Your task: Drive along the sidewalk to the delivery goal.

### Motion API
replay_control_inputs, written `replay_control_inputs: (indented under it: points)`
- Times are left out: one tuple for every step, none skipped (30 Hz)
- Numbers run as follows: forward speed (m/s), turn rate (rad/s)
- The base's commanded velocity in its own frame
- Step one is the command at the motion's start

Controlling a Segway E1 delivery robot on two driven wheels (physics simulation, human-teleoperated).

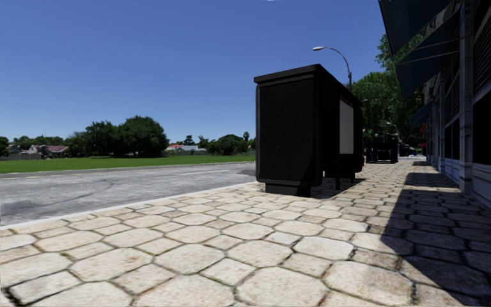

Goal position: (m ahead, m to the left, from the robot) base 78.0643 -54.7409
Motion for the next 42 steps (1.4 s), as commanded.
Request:
replay_control_inputs:
  points:
    - [1.50, -0.69]
    - [1.50, -0.69]
    - [1.49, -0.69]
    - [1.48, -0.69]
    - [1.48, -0.69]
    - [1.48, -0.69]
    - [1.48, -0.69]
    - [1.48, -0.69]
    - [1.48, -0.69]
    - [1.48, -0.69]
    - [1.48, -0.69]
    - [1.47, -0.69]
    - [1.47, -0.69]
    - [1.46, -0.69]
    - [1.46, -0.69]
    - [1.46, -0.69]
    - [1.46, -0.69]
    - [1.46, -0.69]
    - [1.46, -0.69]
    - [1.46, -0.69]
    - [1.46, -0.69]
    - [1.46, -0.69]
    - [1.46, -0.69]
    - [1.46, -0.69]
    - [1.46, -0.69]
    - [1.45, -0.69]
    - [1.45, -0.69]
    - [1.45, -0.57]
    - [2.00, 0.00]
    - [2.00, 0.00]
    - [2.00, 0.00]
    - [2.00, 0.00]
    - [2.00, 0.00]
    - [2.00, 0.00]
    - [2.00, 0.00]
    - [2.00, 0.00]
    - [2.00, 0.00]
    - [2.00, 0.00]
    - [2.00, 0.00]
    - [2.00, 0.00]
    - [2.00, 0.00]
    - [2.00, 0.00]
